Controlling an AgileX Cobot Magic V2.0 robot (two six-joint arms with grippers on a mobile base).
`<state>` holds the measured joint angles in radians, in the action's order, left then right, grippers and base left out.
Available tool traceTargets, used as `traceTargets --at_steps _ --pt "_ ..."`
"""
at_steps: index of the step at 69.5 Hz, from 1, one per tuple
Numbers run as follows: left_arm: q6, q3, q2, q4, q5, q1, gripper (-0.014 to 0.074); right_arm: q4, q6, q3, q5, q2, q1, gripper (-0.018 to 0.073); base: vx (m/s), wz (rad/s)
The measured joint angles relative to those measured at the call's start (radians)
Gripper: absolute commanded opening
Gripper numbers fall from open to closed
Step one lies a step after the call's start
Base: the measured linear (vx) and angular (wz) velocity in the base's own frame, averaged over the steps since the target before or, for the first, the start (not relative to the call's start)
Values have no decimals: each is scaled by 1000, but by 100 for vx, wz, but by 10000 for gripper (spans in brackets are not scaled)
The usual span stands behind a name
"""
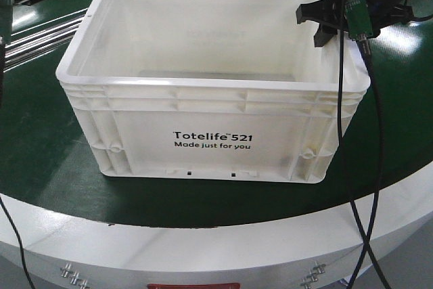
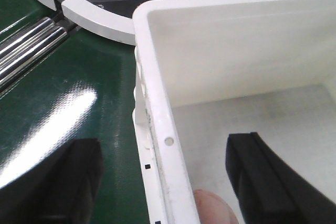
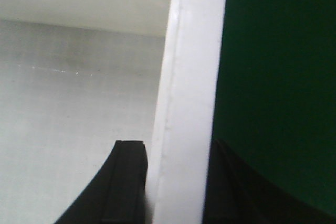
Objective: Place moving items into box and shelve
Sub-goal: 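Move both grippers onto opposite crate rims and close on them, then lift the white crate off the conveyor with both grippers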
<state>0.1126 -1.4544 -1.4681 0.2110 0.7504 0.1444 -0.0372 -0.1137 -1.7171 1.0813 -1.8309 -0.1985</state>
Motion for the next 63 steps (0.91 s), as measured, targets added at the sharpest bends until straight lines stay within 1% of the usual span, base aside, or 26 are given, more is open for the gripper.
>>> traceTargets --at_steps 8,17,30,48,56,60,63 --pt "2 -47 -36 18 25 5 582 0 0 0 0 0 0 -7 0 0" --pt "3 -115 -96 18 97 5 577 0 0 0 0 0 0 -7 0 0" --pt "3 -193 -186 18 156 5 566 0 1 0 0 0 0 -7 0 0" --pt "3 -209 -267 18 206 5 531 0 3 0 1 0 0 -7 0 0" --pt "2 -209 -300 18 211 5 498 0 4 0 1 0 0 -7 0 0" --pt "1 -209 -311 22 212 5 457 0 5 0 1 0 0 -7 0 0" --pt "0 -209 -318 30 212 5 403 0 7 0 1 0 0 -7 0 0"
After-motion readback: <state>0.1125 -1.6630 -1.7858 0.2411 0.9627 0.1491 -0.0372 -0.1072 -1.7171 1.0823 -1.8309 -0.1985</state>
